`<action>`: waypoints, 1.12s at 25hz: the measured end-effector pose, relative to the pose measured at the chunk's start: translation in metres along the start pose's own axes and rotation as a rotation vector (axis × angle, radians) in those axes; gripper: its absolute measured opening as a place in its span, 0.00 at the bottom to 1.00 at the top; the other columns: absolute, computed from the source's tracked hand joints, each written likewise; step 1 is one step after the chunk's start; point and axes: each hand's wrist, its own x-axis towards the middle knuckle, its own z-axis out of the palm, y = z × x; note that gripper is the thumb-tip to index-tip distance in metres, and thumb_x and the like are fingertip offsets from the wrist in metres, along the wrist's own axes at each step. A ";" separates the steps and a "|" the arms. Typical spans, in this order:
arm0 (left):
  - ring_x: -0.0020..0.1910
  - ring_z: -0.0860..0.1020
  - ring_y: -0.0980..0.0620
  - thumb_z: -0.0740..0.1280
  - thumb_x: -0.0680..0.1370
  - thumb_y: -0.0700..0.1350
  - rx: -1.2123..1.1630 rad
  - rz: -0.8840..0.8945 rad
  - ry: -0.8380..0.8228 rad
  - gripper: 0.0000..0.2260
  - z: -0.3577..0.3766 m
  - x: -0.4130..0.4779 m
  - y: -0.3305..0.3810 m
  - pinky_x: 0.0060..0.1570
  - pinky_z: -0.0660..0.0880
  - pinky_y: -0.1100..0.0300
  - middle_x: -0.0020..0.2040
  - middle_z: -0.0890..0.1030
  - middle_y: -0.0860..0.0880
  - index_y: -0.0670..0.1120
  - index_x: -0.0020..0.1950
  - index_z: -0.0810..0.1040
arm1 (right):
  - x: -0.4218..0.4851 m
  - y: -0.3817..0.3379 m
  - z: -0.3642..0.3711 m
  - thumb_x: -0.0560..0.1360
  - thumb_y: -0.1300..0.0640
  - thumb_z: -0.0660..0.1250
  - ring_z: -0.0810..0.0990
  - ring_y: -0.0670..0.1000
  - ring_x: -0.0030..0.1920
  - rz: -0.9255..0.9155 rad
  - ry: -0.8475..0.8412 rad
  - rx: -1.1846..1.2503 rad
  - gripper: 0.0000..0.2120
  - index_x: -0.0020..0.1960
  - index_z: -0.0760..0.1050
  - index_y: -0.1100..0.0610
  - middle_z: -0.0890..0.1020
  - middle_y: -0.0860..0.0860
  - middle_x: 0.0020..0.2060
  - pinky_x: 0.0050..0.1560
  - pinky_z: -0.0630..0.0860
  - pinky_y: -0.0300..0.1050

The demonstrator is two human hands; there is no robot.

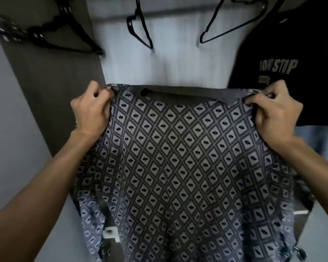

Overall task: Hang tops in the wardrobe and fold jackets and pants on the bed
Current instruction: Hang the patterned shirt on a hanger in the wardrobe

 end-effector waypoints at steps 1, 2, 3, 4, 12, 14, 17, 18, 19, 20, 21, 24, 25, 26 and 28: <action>0.28 0.68 0.47 0.63 0.81 0.37 0.046 0.036 -0.034 0.06 0.018 -0.004 -0.007 0.26 0.59 0.58 0.39 0.68 0.45 0.47 0.46 0.74 | 0.001 0.004 0.018 0.74 0.63 0.61 0.76 0.60 0.37 0.028 -0.061 -0.028 0.11 0.49 0.82 0.57 0.73 0.59 0.43 0.32 0.62 0.46; 0.28 0.68 0.47 0.62 0.82 0.38 0.072 0.040 -0.072 0.07 0.038 -0.011 -0.014 0.24 0.61 0.58 0.38 0.68 0.45 0.48 0.48 0.77 | 0.001 0.008 0.037 0.75 0.61 0.62 0.76 0.61 0.38 0.057 -0.157 -0.060 0.11 0.53 0.80 0.56 0.73 0.59 0.44 0.32 0.62 0.46; 0.28 0.69 0.46 0.61 0.83 0.40 0.061 0.028 -0.125 0.08 0.066 -0.023 -0.022 0.23 0.63 0.58 0.38 0.69 0.45 0.50 0.52 0.78 | -0.002 0.016 0.064 0.76 0.60 0.62 0.77 0.61 0.39 0.079 -0.262 -0.097 0.12 0.57 0.78 0.54 0.72 0.59 0.46 0.32 0.63 0.47; 0.29 0.71 0.45 0.61 0.83 0.42 0.035 0.005 -0.198 0.09 0.092 -0.036 -0.030 0.24 0.65 0.57 0.39 0.71 0.44 0.52 0.55 0.79 | -0.004 0.024 0.090 0.77 0.59 0.63 0.77 0.62 0.39 0.087 -0.362 -0.125 0.14 0.61 0.75 0.53 0.72 0.60 0.48 0.32 0.65 0.48; 0.58 0.81 0.47 0.67 0.72 0.66 -0.382 -0.430 -1.226 0.26 0.240 -0.210 -0.013 0.54 0.76 0.55 0.60 0.82 0.50 0.62 0.69 0.74 | -0.142 0.049 0.247 0.78 0.49 0.64 0.81 0.61 0.53 0.134 -1.114 -0.110 0.27 0.76 0.62 0.47 0.80 0.56 0.57 0.48 0.77 0.52; 0.62 0.78 0.49 0.72 0.71 0.63 -0.425 -0.400 -1.487 0.30 0.234 -0.264 0.017 0.57 0.72 0.60 0.64 0.80 0.51 0.60 0.72 0.71 | -0.219 0.043 0.247 0.77 0.49 0.67 0.79 0.58 0.60 0.273 -1.304 -0.021 0.30 0.76 0.62 0.51 0.78 0.54 0.64 0.54 0.74 0.48; 0.63 0.77 0.51 0.71 0.74 0.58 -0.584 -0.567 -1.697 0.24 0.225 -0.318 0.041 0.58 0.72 0.60 0.67 0.77 0.54 0.57 0.69 0.75 | -0.284 0.032 0.235 0.76 0.56 0.71 0.81 0.55 0.53 0.830 -1.491 0.382 0.21 0.68 0.73 0.49 0.81 0.56 0.60 0.54 0.75 0.49; 0.63 0.77 0.52 0.72 0.74 0.57 -0.666 -0.695 -1.687 0.21 0.229 -0.321 0.042 0.60 0.72 0.59 0.66 0.78 0.55 0.57 0.66 0.78 | -0.287 0.031 0.238 0.76 0.60 0.71 0.82 0.52 0.45 1.035 -1.316 0.502 0.13 0.60 0.78 0.49 0.84 0.59 0.51 0.49 0.75 0.48; 0.62 0.77 0.53 0.72 0.74 0.56 -0.761 -0.840 -1.619 0.17 0.233 -0.320 0.040 0.62 0.73 0.57 0.63 0.79 0.56 0.57 0.63 0.80 | -0.286 0.033 0.245 0.76 0.63 0.70 0.81 0.49 0.42 1.184 -1.045 0.534 0.08 0.52 0.81 0.52 0.84 0.58 0.45 0.48 0.75 0.44; 0.60 0.78 0.55 0.72 0.74 0.55 -0.832 -0.957 -1.537 0.14 0.237 -0.317 0.039 0.62 0.74 0.56 0.60 0.81 0.57 0.58 0.59 0.83 | -0.279 0.034 0.249 0.76 0.65 0.69 0.81 0.45 0.41 1.204 -0.826 0.480 0.07 0.48 0.83 0.55 0.85 0.55 0.43 0.48 0.75 0.38; 0.58 0.80 0.56 0.72 0.75 0.55 -0.872 -1.012 -1.491 0.11 0.240 -0.315 0.037 0.61 0.75 0.56 0.57 0.83 0.58 0.58 0.56 0.84 | -0.273 0.036 0.252 0.77 0.65 0.68 0.82 0.43 0.42 1.204 -0.706 0.471 0.07 0.47 0.84 0.58 0.85 0.53 0.42 0.47 0.75 0.34; 0.55 0.80 0.53 0.70 0.77 0.50 -0.814 -0.819 -1.768 0.06 0.239 -0.321 0.039 0.58 0.77 0.57 0.56 0.83 0.53 0.54 0.53 0.84 | -0.275 0.035 0.244 0.77 0.59 0.68 0.80 0.51 0.37 1.085 -1.082 0.443 0.07 0.42 0.83 0.56 0.82 0.50 0.35 0.37 0.75 0.40; 0.55 0.80 0.52 0.70 0.78 0.47 -0.774 -0.745 -1.851 0.05 0.237 -0.328 0.040 0.58 0.76 0.56 0.57 0.82 0.51 0.54 0.52 0.84 | -0.283 0.033 0.239 0.76 0.57 0.68 0.77 0.53 0.35 0.976 -1.263 0.387 0.08 0.39 0.81 0.55 0.80 0.50 0.33 0.35 0.73 0.45; 0.55 0.79 0.50 0.69 0.78 0.44 -0.743 -0.698 -1.869 0.05 0.237 -0.331 0.040 0.58 0.76 0.57 0.56 0.81 0.51 0.53 0.49 0.83 | -0.289 0.031 0.235 0.75 0.56 0.69 0.77 0.54 0.35 0.850 -1.314 0.294 0.08 0.37 0.80 0.54 0.79 0.51 0.33 0.36 0.74 0.48; 0.52 0.80 0.46 0.68 0.78 0.42 -0.703 -0.620 -1.793 0.06 0.250 -0.321 0.039 0.52 0.74 0.58 0.50 0.82 0.50 0.49 0.43 0.83 | -0.280 0.030 0.235 0.74 0.58 0.71 0.78 0.55 0.42 0.724 -1.129 0.172 0.04 0.40 0.82 0.54 0.80 0.55 0.41 0.45 0.76 0.51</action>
